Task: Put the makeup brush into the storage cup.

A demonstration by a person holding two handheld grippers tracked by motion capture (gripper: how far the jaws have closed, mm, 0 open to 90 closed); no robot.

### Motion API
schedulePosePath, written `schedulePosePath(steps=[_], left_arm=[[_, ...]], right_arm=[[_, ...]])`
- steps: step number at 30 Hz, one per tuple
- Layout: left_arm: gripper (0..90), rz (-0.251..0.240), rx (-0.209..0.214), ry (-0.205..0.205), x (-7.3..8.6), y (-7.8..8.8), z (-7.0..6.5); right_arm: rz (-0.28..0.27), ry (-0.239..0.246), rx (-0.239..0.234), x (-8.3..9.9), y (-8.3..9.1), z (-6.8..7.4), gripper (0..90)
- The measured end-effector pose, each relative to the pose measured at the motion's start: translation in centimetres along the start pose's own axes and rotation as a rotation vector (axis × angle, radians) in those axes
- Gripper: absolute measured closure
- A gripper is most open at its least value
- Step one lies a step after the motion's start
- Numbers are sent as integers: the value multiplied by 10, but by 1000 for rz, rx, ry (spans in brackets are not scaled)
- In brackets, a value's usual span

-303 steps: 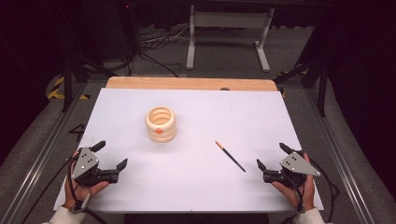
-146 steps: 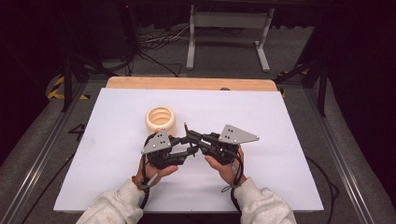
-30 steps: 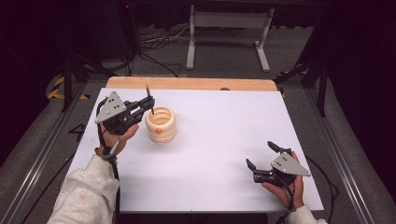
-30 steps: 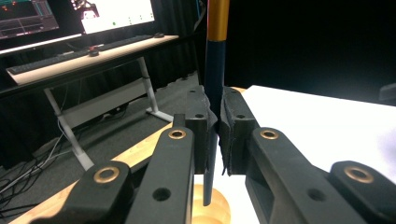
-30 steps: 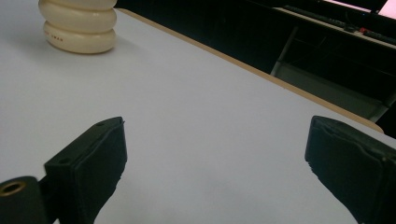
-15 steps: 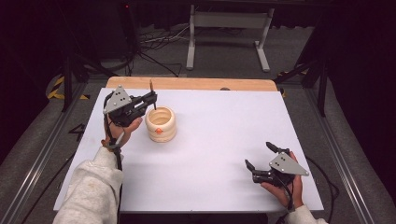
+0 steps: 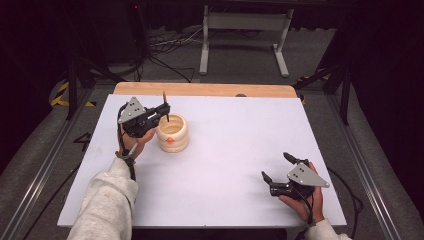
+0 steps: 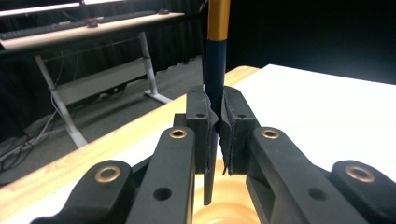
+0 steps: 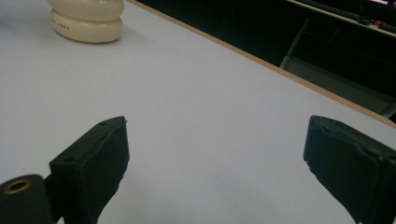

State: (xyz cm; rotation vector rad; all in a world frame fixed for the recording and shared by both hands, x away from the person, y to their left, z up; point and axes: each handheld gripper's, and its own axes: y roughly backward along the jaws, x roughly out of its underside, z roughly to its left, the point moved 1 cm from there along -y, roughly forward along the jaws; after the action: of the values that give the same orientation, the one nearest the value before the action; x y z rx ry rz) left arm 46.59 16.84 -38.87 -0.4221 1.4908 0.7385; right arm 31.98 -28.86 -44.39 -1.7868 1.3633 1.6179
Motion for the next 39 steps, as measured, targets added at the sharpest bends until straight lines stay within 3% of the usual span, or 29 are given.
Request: schedulePosePath(steps=[5, 7, 13, 15, 20, 39], left_arm=[[833, 34, 4, 3, 11, -7, -2], [833, 18, 8, 16, 13, -8, -2], [833, 50, -2, -6, 23, -13, -8], [833, 44, 0, 15, 29, -12, -10], [832, 47, -1, 21, 36, -10, -13], [830, 58, -14, 6, 40, -12, -15]], right_arm=[[6, 5, -6, 0, -1, 1, 77], [6, 5, -8, 0, -1, 1, 77], [5, 6, -8, 0, -1, 1, 77], [6, 5, -8, 0, -1, 1, 77], [9, 12, -7, 0, -2, 2, 82], [13, 7, -15, 0, -2, 2, 83]])
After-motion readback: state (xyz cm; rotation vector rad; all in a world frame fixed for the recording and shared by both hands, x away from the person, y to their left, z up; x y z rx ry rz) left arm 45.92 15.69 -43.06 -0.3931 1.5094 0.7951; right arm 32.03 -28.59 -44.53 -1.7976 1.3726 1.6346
